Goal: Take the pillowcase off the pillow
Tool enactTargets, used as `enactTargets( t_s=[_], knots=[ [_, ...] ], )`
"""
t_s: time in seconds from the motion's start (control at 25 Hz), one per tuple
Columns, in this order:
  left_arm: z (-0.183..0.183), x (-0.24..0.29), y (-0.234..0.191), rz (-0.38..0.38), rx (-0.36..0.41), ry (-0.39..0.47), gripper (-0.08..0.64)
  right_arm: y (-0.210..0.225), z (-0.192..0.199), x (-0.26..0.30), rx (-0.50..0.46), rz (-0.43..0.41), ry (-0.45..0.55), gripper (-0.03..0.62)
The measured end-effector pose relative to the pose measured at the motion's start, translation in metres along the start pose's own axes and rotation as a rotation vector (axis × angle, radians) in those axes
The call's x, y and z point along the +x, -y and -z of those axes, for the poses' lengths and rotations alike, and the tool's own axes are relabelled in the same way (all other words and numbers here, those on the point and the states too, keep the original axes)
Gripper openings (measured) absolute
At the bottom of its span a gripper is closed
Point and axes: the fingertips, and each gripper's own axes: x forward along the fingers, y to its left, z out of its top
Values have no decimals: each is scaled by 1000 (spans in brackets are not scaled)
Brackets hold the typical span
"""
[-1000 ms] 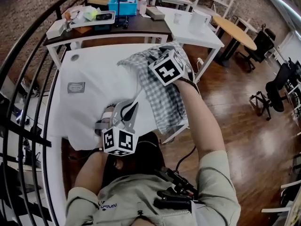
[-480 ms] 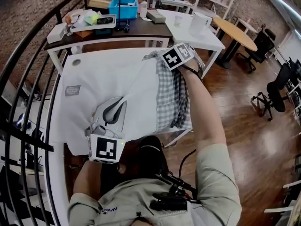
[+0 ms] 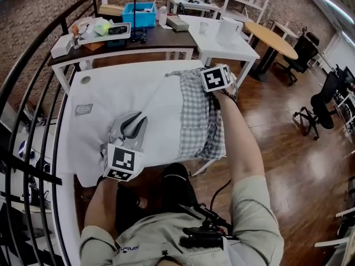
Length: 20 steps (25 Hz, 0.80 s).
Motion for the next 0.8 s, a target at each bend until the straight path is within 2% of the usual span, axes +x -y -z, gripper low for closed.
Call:
enactTargets(
  t_s=[0.04, 0.2, 0.32, 0.4, 0.48, 0.52, 0.6, 0.68, 0.76, 0.8],
  knots=[
    [4, 7, -3, 8, -11, -17, 93, -1, 0, -14, 56, -26, 35, 214],
    [11, 28, -19, 19, -59, -70, 203, -22, 9, -95, 214, -136, 277, 218],
    [-3, 21, -18, 31, -18, -70, 258, -38, 47, -171, 304, -158, 399, 218],
    [-26, 0, -4, 37, 37, -30, 261, -50, 77, -214, 351, -145, 434, 218],
    [-51, -26, 21, 82, 94, 16, 261, -70, 103, -241, 376, -168, 422, 218],
    [-52, -35, 39, 124, 113, 11, 261, -85, 114, -247, 366, -199, 401, 218],
    [-33, -40, 77, 221, 176, -67, 266, -120, 134, -250, 335, -272, 335, 218],
    [-3, -31, 103, 275, 245, -171, 308, -152, 150, -242, 316, -332, 266, 218],
    [18, -19, 112, 273, 266, -226, 276, -176, 157, -228, 279, -354, 227, 218],
    [22, -15, 110, 256, 258, -231, 233, -181, 156, -222, 257, -340, 221, 189]
  ],
)
